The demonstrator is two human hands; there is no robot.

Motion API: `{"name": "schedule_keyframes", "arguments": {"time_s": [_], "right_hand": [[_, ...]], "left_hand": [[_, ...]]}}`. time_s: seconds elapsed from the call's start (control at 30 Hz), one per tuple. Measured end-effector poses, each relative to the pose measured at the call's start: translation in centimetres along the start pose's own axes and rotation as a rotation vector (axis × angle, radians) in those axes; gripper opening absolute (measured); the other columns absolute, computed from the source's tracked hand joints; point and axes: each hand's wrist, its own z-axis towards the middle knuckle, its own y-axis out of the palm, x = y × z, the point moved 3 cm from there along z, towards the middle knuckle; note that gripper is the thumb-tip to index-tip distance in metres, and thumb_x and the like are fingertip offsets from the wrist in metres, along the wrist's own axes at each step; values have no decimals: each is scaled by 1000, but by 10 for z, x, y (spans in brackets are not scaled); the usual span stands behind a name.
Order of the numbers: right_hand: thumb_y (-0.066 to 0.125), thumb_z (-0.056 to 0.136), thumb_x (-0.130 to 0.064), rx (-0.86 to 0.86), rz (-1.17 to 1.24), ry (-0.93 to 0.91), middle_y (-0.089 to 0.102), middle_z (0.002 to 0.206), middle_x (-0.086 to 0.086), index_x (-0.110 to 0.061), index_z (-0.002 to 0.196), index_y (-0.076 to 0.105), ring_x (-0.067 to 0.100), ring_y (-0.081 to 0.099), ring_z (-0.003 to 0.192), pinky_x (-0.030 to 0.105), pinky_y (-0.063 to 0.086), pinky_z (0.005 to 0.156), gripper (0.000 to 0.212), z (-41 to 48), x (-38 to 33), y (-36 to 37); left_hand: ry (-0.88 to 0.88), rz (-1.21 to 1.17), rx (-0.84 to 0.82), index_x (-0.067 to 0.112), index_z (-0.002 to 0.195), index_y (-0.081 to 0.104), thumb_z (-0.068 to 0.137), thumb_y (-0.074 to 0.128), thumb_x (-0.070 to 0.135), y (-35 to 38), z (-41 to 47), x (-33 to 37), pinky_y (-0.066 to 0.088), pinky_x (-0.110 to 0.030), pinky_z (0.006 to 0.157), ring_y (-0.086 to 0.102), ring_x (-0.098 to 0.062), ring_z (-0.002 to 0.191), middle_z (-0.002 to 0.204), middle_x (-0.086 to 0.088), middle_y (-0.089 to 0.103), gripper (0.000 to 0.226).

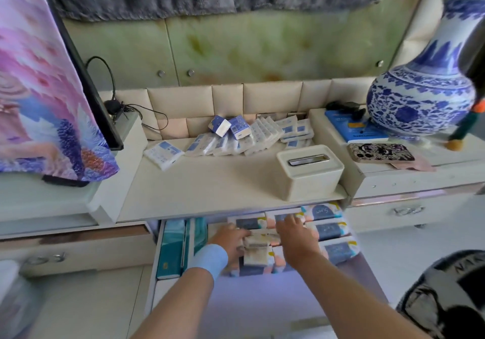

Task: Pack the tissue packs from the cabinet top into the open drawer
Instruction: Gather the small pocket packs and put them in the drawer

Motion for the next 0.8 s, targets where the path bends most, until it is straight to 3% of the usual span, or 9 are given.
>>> {"name": "schedule_keyframes", "arguments": {"time_s": [0.17,0.33,0.47,0.53,0.6,0.7,0.8], "right_hand": [[62,84,5,-76,148,-55,33,140,6,-18,139,42,27,39,131,41,45,104,63,-11,14,17],[56,81,13,74,355,13,45,133,3,-19,136,50,24,50,122,31,47,94,64,-13,39,-5],[46,88,12,181,603,131,55,131,5,-26,142,48,22,57,109,23,49,82,66,-19,51,-23],[45,91,9,202,736,174,64,115,6,-22,128,61,16,60,86,11,45,61,52,-20,49,-29],[44,93,7,216,880,185,68,94,4,-20,105,72,12,57,65,10,40,46,41,-22,45,-33],[47,93,3,219,1060,216,69,80,0,-30,79,73,16,58,59,22,46,47,44,-27,40,-34],[52,90,10,145,1254,213,71,83,4,-29,78,74,16,67,68,31,57,53,46,-33,31,-37]], "left_hand": [[0,-9,-42,36,150,33,97,51,22,9,-9,14,31,-37,112,31,-34,137,150,-9,35,58],[-45,-209,25,36,148,33,97,54,24,-8,-11,13,39,-36,107,43,-28,134,149,-6,41,57],[-84,-259,64,42,152,18,92,63,28,-20,-19,9,41,-29,101,49,-24,131,150,2,42,76],[-113,-325,116,39,144,31,87,69,27,-24,-24,12,46,-30,96,56,-23,117,138,2,53,70],[-125,-375,160,33,129,44,84,73,23,-27,-32,16,47,-28,89,57,-18,103,125,3,57,54],[-70,-368,198,25,124,53,78,79,18,-32,-44,24,35,-16,92,48,-9,108,131,8,43,53],[-65,-367,235,28,121,58,72,84,20,-45,-60,27,35,-17,98,48,-11,115,129,6,40,56]]}}
